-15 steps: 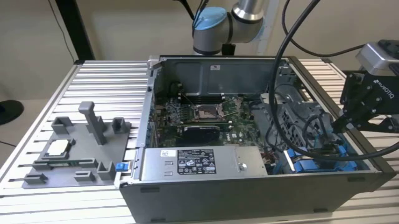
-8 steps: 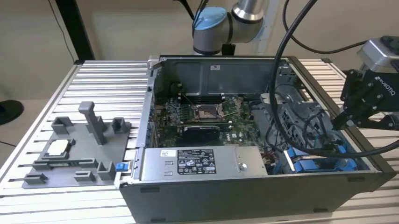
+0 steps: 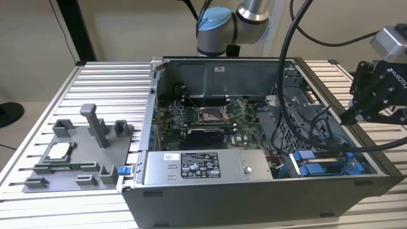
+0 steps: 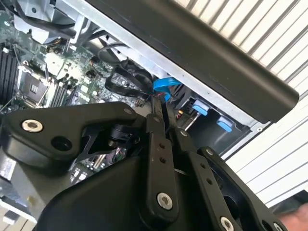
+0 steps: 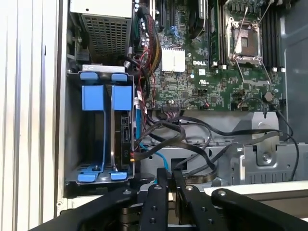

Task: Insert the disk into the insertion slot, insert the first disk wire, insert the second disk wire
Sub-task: 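Insert the second disk wire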

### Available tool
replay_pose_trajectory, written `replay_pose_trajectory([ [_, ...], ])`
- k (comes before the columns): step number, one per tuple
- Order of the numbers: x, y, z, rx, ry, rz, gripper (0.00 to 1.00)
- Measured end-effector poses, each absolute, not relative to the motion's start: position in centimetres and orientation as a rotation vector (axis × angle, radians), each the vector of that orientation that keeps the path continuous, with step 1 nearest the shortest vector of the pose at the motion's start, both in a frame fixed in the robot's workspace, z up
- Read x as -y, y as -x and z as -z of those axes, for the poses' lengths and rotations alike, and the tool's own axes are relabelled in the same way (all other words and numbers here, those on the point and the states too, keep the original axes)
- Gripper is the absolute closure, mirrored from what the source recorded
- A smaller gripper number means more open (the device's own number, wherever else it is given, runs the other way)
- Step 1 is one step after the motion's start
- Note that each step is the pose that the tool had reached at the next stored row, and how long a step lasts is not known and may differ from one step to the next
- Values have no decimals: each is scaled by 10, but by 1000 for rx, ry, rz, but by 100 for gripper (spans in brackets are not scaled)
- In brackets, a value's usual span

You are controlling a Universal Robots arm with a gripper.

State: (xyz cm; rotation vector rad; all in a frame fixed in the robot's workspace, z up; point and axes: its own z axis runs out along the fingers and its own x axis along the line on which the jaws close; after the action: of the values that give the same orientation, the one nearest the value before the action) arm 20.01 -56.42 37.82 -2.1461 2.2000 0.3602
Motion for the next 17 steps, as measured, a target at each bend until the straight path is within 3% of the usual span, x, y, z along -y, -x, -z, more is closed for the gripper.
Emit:
replay_pose_trajectory([
  [17,564,-186,-387,-2200,2146,-363,100],
])
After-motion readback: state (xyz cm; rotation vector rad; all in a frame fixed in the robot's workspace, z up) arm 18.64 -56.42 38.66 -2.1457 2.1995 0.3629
